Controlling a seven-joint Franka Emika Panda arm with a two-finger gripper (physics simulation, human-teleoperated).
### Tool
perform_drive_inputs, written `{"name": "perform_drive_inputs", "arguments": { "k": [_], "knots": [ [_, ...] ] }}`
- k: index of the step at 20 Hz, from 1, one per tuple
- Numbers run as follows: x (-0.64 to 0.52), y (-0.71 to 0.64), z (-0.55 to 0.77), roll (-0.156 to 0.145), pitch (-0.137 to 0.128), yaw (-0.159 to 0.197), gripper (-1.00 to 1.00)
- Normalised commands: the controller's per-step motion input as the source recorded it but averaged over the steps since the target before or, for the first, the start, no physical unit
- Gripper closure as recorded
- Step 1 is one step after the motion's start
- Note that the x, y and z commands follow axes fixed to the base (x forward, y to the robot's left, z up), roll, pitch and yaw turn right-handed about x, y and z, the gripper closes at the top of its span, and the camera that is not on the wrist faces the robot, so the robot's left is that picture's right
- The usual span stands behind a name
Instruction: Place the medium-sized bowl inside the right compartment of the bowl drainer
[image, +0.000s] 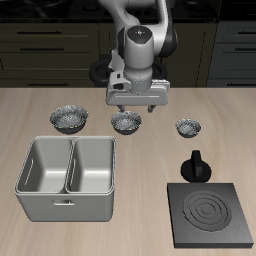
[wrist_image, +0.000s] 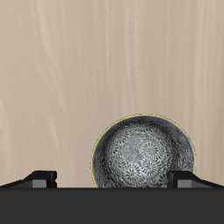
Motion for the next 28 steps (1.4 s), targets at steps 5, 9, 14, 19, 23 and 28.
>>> {"name": "perform_drive_inputs", "arguments": {
  "k": [5, 9, 14, 19, 23, 28],
  "knots": [
    [0.0, 0.08, -0.25, 0.01, 0.036, -0.022, -1.0],
    [-0.03, 0.05, -0.17, -0.012, -0.012, -0.001, -1.0],
    [-0.11, 0.01, -0.19, -0.03, -0.038, -0.009, -1.0],
    [-0.09, 0.12, -0.2, 0.024, 0.015, 0.002, -1.0],
    [-0.1, 0.17, -0.4, 0.048, 0.062, 0.033, -1.0],
    [0.02, -0.07, -0.13, 0.018, 0.029, -0.024, 1.0]
  ]
}}
